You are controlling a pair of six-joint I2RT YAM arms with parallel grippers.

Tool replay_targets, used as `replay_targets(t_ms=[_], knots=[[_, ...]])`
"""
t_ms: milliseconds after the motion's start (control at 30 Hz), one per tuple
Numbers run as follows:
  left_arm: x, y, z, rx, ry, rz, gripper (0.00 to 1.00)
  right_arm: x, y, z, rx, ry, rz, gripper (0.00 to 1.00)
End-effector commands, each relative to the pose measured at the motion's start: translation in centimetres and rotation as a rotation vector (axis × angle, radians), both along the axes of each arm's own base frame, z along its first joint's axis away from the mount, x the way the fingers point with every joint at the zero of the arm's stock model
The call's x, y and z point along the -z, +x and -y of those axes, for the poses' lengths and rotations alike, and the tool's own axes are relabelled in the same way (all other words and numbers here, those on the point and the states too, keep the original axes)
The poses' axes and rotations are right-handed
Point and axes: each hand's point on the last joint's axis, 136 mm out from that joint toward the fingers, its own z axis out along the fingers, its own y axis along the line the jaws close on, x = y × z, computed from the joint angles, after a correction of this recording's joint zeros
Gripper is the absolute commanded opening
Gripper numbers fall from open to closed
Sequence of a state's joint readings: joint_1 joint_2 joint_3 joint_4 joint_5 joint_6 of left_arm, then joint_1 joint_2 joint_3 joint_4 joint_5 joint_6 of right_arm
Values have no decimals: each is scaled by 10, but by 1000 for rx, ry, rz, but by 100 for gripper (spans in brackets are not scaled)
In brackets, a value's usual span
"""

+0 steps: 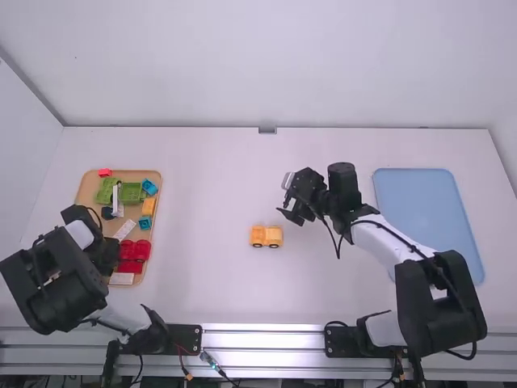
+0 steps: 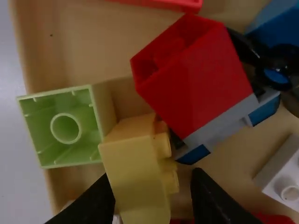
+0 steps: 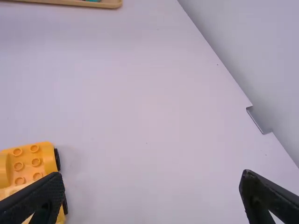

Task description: Assemble lego blocks to make yellow taxi

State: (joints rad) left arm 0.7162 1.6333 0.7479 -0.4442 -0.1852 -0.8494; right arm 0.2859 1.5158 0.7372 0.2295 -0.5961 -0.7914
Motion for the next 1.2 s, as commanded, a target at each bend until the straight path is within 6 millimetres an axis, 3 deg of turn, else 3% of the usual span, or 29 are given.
replay_targets(t_ms=[0,233,367,500,700,867,1000,1033,1100,1167], knots=[[3,-4,0,-25,11,-9,42,2,0,-2,-2,6,-12,99],[9,-2,-1,-24,31,20,41,2,0,-1,1,6,-13,99],[9,-2,-1,-24,30,19,28,2,1,2,7,5,-15,99],[8,1,-1,-23,27,26,23,2,0,0,4,5,-15,99],[-6,19,-3,42,14,95,8,2,-1,-3,-7,8,-15,99],[-41,34,-9,81,82,184,8,-11,8,-9,79,98,-60,99],[-73,55,-2,228,119,321,8,-25,13,-14,103,183,-74,99],[-89,70,9,331,134,402,9,-32,15,-16,114,224,-84,99],[-99,81,17,409,143,455,9,-37,18,-16,132,256,-94,99],[-132,114,53,667,169,629,9,-54,20,-21,147,357,-132,99]])
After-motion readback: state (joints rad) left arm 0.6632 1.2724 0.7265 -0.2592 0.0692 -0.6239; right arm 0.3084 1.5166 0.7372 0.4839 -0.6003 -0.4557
